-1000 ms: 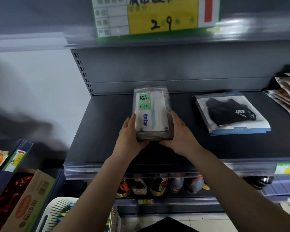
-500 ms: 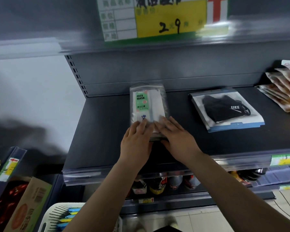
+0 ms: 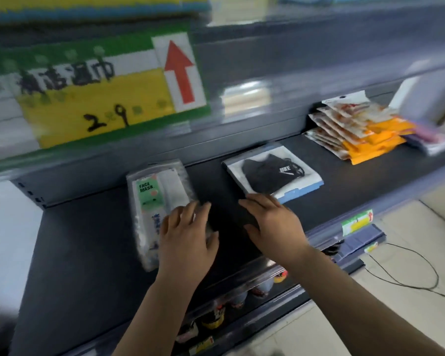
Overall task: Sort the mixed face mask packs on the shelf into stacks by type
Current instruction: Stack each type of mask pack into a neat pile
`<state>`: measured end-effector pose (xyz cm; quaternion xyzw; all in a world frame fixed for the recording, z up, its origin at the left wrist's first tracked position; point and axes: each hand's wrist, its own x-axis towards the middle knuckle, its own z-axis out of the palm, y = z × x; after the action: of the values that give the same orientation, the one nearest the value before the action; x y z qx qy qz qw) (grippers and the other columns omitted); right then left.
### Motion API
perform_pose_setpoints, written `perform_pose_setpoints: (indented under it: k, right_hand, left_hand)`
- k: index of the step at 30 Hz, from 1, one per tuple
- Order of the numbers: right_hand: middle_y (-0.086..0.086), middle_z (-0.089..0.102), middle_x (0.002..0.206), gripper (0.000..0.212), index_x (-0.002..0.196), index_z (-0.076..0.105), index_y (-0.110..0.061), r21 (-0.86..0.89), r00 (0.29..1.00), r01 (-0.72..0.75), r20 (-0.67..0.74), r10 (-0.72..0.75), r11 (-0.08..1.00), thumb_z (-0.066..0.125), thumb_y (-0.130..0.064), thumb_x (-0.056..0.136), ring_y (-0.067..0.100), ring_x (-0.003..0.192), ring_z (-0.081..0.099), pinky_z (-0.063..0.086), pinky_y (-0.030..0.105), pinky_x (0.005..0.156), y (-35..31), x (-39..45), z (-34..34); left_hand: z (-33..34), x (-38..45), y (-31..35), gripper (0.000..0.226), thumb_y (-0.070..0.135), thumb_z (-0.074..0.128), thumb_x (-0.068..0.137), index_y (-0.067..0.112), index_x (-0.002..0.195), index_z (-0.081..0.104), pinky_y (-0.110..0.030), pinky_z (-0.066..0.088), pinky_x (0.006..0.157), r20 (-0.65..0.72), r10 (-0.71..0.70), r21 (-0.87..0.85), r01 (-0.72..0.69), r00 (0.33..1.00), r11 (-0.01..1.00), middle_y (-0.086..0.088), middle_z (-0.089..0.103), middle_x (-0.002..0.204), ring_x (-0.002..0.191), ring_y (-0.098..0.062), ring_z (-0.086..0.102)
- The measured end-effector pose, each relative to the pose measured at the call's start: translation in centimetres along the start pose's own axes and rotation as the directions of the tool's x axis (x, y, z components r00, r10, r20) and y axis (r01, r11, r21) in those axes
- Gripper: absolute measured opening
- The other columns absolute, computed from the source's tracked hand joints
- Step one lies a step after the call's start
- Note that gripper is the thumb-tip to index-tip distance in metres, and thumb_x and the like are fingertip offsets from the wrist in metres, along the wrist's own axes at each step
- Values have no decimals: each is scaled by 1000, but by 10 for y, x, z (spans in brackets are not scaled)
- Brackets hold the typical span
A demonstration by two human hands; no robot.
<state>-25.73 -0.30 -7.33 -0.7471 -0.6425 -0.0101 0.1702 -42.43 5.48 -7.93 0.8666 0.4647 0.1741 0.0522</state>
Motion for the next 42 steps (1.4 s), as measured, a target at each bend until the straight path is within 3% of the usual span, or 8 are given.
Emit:
perform_pose_setpoints:
  k: [3, 6, 11, 14, 18, 22, 30, 42]
  right_hand:
    - [-1, 47, 142, 50, 135, 50, -21, 22, 998, -63, 16, 62, 998, 57, -19, 85, 22, 135, 38, 41, 39, 99, 26, -4, -15]
    - [-4, 39, 148, 51, 140, 41, -25, -22, 993, -72, 94, 74, 997, 51, -24, 90, 18, 139, 30, 33, 34, 105, 54, -3, -28]
    - [-4, 43, 141, 47, 138, 41, -25, -65, 986, -29, 162, 39, 997, 47, -33, 91, 19, 133, 34, 34, 31, 101, 112, -4, -44]
    - [-3, 45, 139, 47, 137, 42, -24, -61, 988, 1, 156, 8, 998, 47, -34, 91, 21, 130, 36, 35, 31, 99, 153, -9, -58]
    - [-1, 44, 140, 47, 137, 42, -22, -62, 989, 33, 149, -24, 997, 46, -32, 91, 24, 131, 35, 34, 34, 100, 204, -15, -78]
    - [1, 44, 140, 44, 134, 44, -18, -86, 979, 74, 195, -56, 994, 46, -31, 92, 25, 130, 36, 35, 36, 99, 241, -17, -91]
    - [2, 50, 133, 41, 128, 50, -17, -70, 976, 106, 197, -91, 992, 50, -31, 89, 25, 125, 41, 37, 35, 97, 270, -14, -104]
    - [1, 50, 132, 40, 128, 50, -18, -113, 982, 56, 188, -34, 992, 49, -31, 90, 23, 127, 39, 37, 34, 96, 256, -18, -119]
  left_hand:
    - [5, 11, 21, 57, 37, 64, 81, 21, 134, 49, -43, 38, 102, 48, 36, 59, -39, 998, 998, 0, 54, 132, 124, -25, 48]
    - [18, 23, 44, 55, 33, 80, 65, 17, 115, 65, -46, 52, 81, 45, 68, 148, -74, 997, 986, -3, 68, 108, 96, -30, 64]
    - [30, 39, 102, 51, 33, 83, 62, 18, 108, 69, -45, 53, 75, 20, 23, 197, -26, 1000, 980, -1, 70, 100, 88, -29, 66]
    - [44, 47, 144, 50, 35, 79, 68, 20, 114, 66, -46, 50, 83, 13, -6, 174, 3, 1000, 985, -1, 68, 107, 97, -28, 63]
    - [61, 59, 206, 55, 44, 47, 91, 27, 142, 36, -40, 29, 108, 33, -34, 173, 28, 999, 985, 4, 42, 143, 132, -22, 37]
    - [68, 63, 243, 57, 43, 50, 90, 23, 142, 38, -44, 31, 107, 68, -87, 210, 71, 994, 975, -1, 45, 142, 130, -26, 42]
    - [54, 74, 267, 57, 45, 41, 93, 27, 145, 27, -38, 24, 110, 90, -161, 277, 131, 983, 952, 3, 35, 147, 136, -20, 30]
    - [48, 73, 254, 53, 46, 40, 94, 26, 142, 30, -36, 30, 106, 135, -92, 227, 60, 987, 972, 4, 40, 143, 132, -20, 36]
